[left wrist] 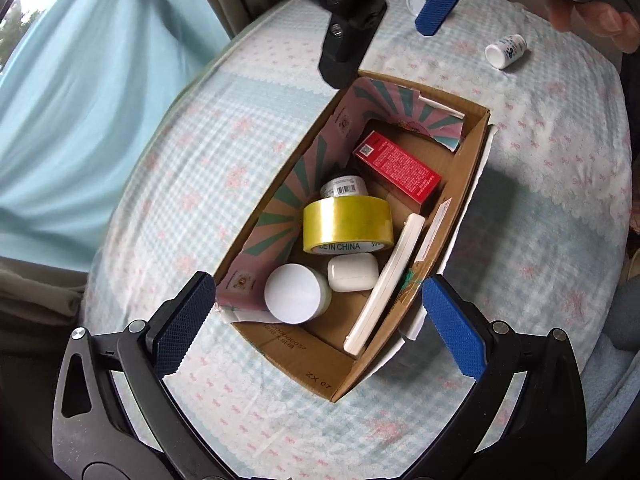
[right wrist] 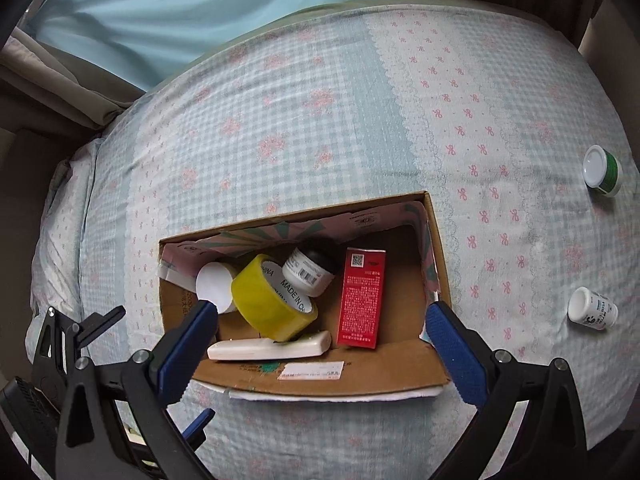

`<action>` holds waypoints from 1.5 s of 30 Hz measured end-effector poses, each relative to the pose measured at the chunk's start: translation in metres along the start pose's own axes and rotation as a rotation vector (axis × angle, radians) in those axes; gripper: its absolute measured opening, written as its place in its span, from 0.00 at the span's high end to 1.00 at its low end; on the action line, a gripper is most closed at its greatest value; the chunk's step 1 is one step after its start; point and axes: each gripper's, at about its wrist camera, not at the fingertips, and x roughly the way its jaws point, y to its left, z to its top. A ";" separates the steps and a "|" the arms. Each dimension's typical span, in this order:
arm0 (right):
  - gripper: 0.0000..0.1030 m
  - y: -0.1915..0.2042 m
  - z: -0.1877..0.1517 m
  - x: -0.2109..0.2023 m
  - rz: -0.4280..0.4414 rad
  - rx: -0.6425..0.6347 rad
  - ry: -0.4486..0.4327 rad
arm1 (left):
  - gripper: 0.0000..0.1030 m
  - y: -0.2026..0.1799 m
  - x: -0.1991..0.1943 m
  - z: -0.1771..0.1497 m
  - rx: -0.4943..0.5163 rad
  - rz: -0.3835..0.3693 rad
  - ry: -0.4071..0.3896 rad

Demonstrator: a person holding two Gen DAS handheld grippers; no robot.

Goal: Organize rigid objects
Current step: 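Lift both tools out of the box toward the green jar and vitamin bottle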

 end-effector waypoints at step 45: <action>0.00 -0.297 -0.132 -0.164 -0.169 0.156 -0.125 | 0.00 -0.112 -0.011 0.326 -0.070 -0.233 -0.121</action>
